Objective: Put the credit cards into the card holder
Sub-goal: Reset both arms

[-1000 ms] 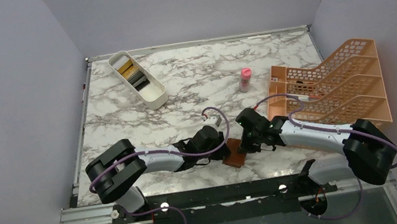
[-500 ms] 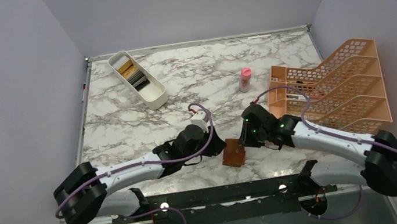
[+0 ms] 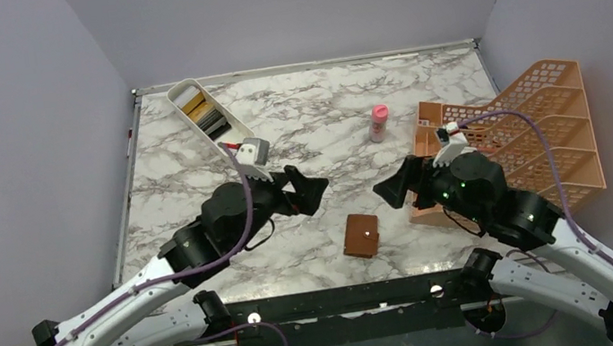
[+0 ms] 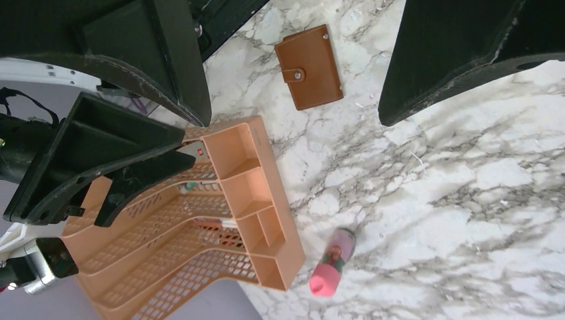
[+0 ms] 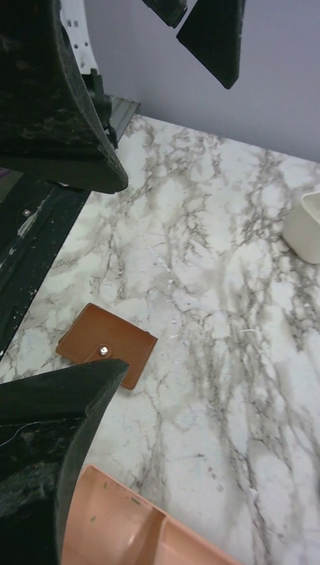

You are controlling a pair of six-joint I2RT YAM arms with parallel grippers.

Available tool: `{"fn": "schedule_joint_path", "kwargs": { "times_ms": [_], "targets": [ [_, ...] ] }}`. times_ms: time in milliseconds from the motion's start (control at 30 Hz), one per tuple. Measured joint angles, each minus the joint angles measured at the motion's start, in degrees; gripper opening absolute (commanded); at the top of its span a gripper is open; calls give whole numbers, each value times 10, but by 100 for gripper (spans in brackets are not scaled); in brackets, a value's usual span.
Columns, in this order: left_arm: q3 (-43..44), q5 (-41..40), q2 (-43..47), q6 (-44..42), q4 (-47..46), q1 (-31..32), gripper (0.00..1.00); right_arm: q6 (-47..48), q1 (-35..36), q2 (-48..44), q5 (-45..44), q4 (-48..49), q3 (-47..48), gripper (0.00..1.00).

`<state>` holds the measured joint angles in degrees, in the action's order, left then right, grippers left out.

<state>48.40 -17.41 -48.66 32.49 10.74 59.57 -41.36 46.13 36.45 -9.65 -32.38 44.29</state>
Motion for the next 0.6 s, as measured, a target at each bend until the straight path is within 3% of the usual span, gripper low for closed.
{"fn": "schedule_joint_path", "kwargs": {
  "times_ms": [267,600],
  "targets": [
    [2,-22,104,-14,46,0,99,35,0,-10,-64,-43,72,100],
    [-46,-27,127,-3,64,0,99,42,0,-13,-66,-47,66,100]
  ]
}}
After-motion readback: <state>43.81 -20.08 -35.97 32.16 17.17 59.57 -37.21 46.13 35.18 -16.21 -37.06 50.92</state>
